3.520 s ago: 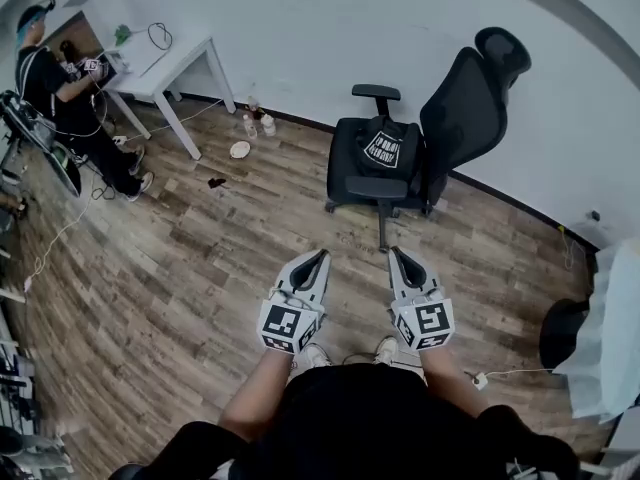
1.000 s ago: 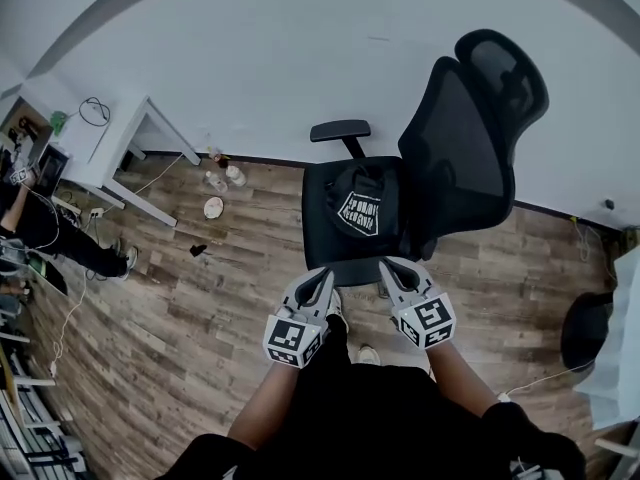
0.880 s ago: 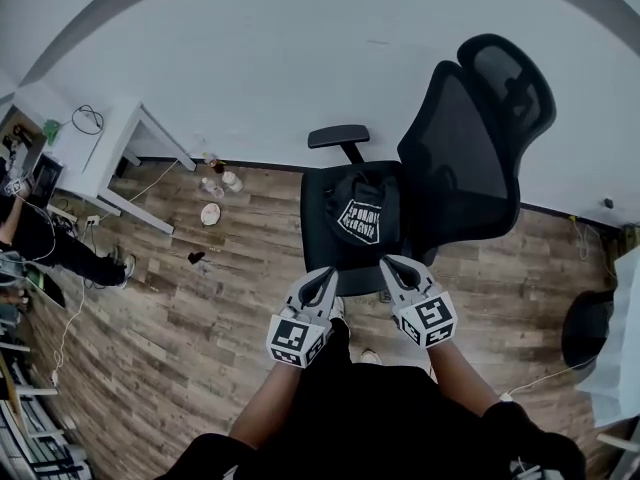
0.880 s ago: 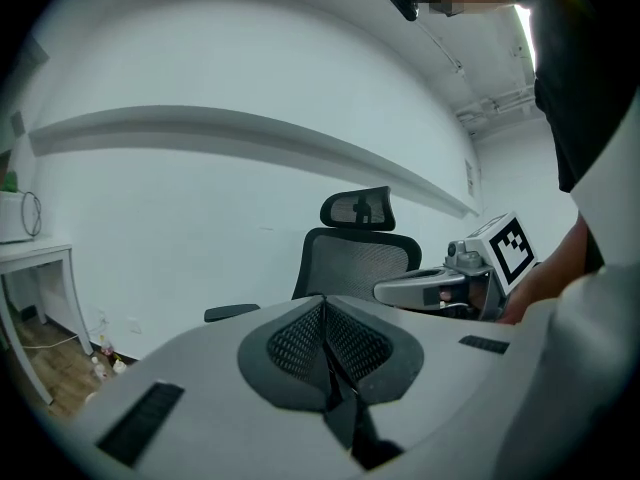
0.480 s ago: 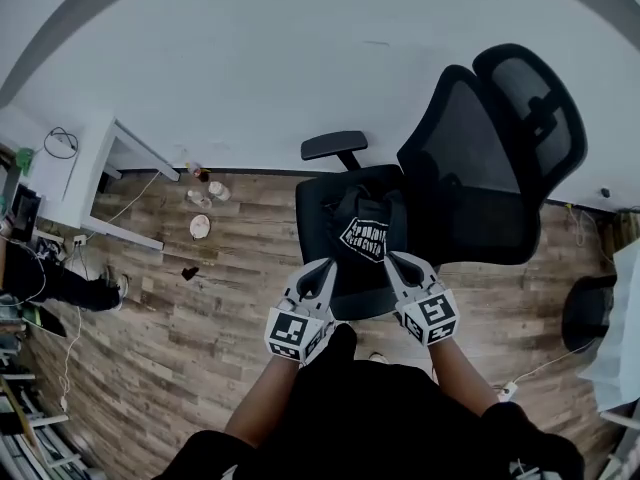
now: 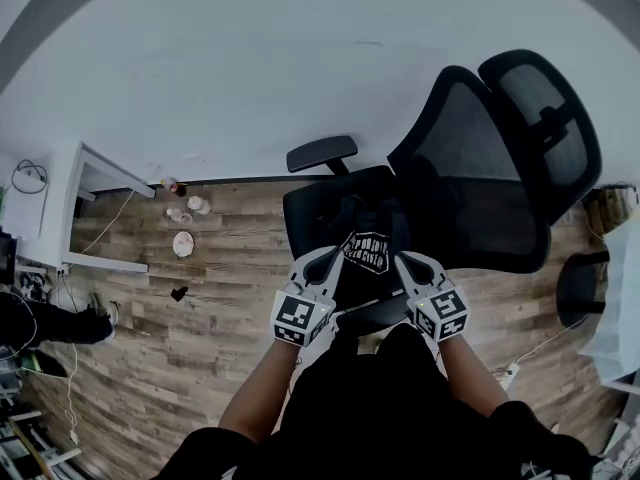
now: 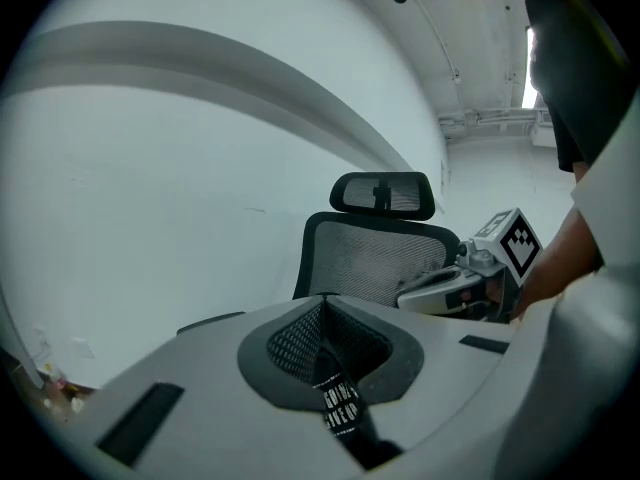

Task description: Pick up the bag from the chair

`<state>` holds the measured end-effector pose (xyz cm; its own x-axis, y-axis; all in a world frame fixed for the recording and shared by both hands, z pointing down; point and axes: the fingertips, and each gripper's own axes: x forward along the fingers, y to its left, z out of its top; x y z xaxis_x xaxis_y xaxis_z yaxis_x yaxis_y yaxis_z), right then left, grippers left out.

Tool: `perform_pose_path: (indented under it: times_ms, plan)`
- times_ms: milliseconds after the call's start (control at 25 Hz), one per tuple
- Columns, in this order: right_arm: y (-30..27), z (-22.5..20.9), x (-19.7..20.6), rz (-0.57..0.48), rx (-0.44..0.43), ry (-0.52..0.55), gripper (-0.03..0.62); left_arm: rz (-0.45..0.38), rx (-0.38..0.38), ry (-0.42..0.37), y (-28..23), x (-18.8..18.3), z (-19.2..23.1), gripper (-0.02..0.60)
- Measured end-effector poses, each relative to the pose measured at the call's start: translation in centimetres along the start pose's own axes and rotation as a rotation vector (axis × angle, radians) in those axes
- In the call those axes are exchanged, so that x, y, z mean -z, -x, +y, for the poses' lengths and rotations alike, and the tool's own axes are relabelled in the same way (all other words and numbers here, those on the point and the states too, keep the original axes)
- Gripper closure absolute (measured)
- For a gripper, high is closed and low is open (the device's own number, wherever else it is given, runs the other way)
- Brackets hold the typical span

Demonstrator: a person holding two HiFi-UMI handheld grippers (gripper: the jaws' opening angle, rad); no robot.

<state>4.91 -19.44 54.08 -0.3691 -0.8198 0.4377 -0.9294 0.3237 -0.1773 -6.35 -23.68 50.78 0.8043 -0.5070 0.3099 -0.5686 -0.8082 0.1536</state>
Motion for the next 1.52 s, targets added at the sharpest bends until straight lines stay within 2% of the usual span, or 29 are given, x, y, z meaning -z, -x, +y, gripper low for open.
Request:
perform_pose_path:
  times_ms: [200,320,600,760,800,840,880,920,960,1000,1160,1280,1360,1520]
  plan:
    - [-1.3,-1.8,1.9,0.067,0.029,-0.022,0.572,0.028,0.033,0.041,-3.0,0.6,0.5,0.557]
    - [-2.2,-3.4,3.1,0.093,0.033,-0.056,0.572,0.051,0.044,0.031,-4.4,1.0,0.7,0.557]
    - [-3.7,-7.2,5.6,0.149,0.034,-0.149,0.572,0.157,0.002,0.017,-6.6,4.2,2.9,0.557]
    - [-5.3,-8.9,7.1,0.197,0.059,-0.148,0.571,0.218,-0.011,0.027,-8.5,6.6,4.5,0.557]
    - [-5.7,-9.4,7.6,0.215,0.07,-0.152,0.562,0.234,-0.019,0.033,-9.0,7.2,5.0,0.557]
    - [-6.3,-9.8,8.2,0.237,0.078,-0.162,0.522,0.251,-0.027,0.04,-9.5,7.8,5.6,0.556]
    - [-6.9,-10.3,8.9,0.26,0.083,-0.177,0.433,0.268,-0.032,0.05,-10.1,8.5,6.2,0.555]
    - [-7.4,-10.7,9.5,0.281,0.088,-0.195,0.376,0.288,-0.031,0.064,-10.7,9.2,6.7,0.543]
    - [-7.9,-11.1,10.1,0.299,0.094,-0.211,0.362,0.312,-0.025,0.085,-11.3,10.0,7.1,0.475]
    - [-8.4,-11.6,10.7,0.316,0.101,-0.228,0.349,0.337,-0.018,0.108,-12.0,11.0,7.5,0.364]
    - [-10.3,-13.2,12.9,0.398,0.114,-0.308,0.275,0.434,0.009,0.176,-14.8,14.3,8.7,0.271]
    - [-12.0,-14.1,14.3,0.446,0.112,-0.364,0.238,0.486,0.053,0.214,-16.8,16.3,9.5,0.234]
    - [-13.5,-15.1,14.7,0.451,0.113,-0.45,0.217,0.522,0.092,0.262,-18.4,17.6,10.1,0.216]
    - [-16.6,-16.5,16.5,0.484,0.113,-0.62,0.183,0.592,0.183,0.45,-21.2,20.1,10.3,0.201]
